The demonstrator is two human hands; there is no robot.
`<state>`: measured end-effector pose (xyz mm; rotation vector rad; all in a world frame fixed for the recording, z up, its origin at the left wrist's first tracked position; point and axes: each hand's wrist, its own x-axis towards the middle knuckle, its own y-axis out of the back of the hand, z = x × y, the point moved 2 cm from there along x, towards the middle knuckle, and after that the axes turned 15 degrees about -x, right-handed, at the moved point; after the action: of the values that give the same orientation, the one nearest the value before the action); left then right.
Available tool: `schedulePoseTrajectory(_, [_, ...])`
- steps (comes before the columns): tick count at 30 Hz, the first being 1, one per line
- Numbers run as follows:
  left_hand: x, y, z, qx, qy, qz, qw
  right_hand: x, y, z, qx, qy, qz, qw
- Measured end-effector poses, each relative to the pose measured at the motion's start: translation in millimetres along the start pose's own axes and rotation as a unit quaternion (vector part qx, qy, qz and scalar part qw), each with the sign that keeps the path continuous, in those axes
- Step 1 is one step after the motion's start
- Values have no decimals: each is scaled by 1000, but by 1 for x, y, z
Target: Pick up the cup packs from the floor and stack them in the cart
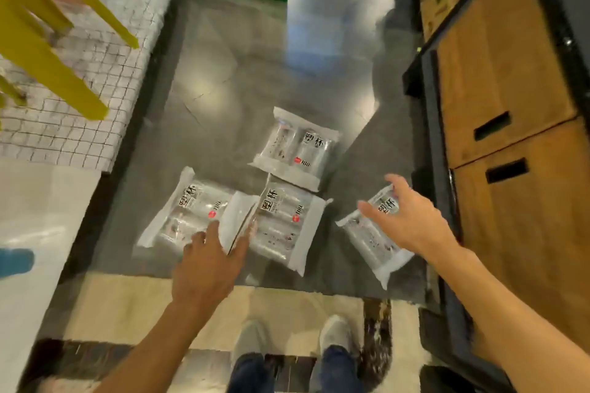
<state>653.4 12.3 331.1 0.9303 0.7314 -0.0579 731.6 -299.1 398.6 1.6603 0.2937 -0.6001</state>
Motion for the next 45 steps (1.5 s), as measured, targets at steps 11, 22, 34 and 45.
schedulePoseTrajectory(11, [180,-307,-76,-337,213,79,914,297,-255,-35,-99,176,-49,978])
schedulePoseTrajectory(22, [241,-413,-73,-578,297,225,725,393,-371,-36,-33,244,-82,966])
schedulePoseTrajectory(34, [152,-281,-29,-631,232,230,704,270,-227,-38,-18,189,-87,978])
schedulePoseTrajectory(45, [-16,113,41,-639,71,243,727,47,116,-184,13,227,34,973])
